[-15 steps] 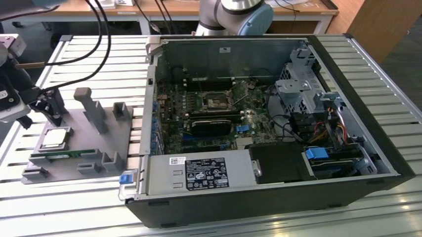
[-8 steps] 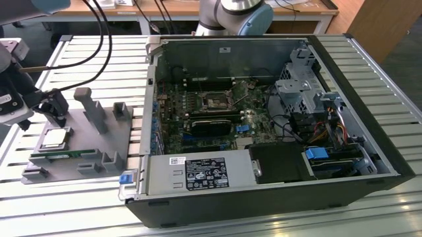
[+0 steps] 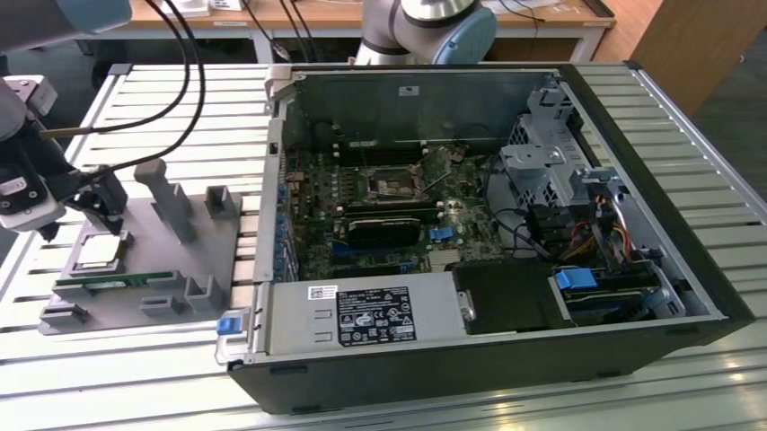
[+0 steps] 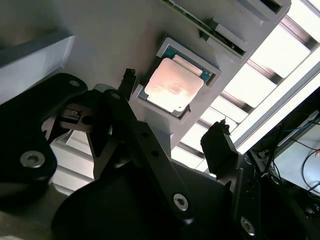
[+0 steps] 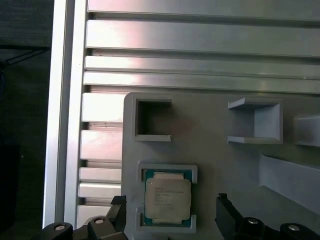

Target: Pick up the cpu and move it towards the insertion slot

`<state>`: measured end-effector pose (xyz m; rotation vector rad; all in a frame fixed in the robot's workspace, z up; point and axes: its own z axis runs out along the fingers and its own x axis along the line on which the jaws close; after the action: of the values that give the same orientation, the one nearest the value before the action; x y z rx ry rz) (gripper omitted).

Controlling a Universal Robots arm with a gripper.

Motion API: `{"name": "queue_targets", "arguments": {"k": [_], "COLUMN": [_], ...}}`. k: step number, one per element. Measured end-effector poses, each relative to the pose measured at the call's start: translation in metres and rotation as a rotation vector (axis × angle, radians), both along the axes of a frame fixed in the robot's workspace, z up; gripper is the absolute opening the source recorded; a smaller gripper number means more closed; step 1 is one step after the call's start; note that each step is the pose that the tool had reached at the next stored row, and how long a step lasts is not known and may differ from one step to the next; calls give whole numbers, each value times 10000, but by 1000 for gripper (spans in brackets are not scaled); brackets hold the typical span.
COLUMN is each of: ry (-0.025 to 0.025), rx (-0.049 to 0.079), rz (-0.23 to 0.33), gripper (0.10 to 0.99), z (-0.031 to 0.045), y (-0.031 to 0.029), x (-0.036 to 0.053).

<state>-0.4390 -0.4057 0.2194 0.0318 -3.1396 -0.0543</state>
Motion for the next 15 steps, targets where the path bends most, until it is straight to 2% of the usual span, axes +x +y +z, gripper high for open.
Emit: {"name": "queue_targets", "arguments": {"k": [7, 15], "ry": [1, 3], "rx": [1, -3], "rz": [-1, 1], "gripper": [804, 804], "z": [-41, -134], "y": [0, 0], "x": [0, 0]}}
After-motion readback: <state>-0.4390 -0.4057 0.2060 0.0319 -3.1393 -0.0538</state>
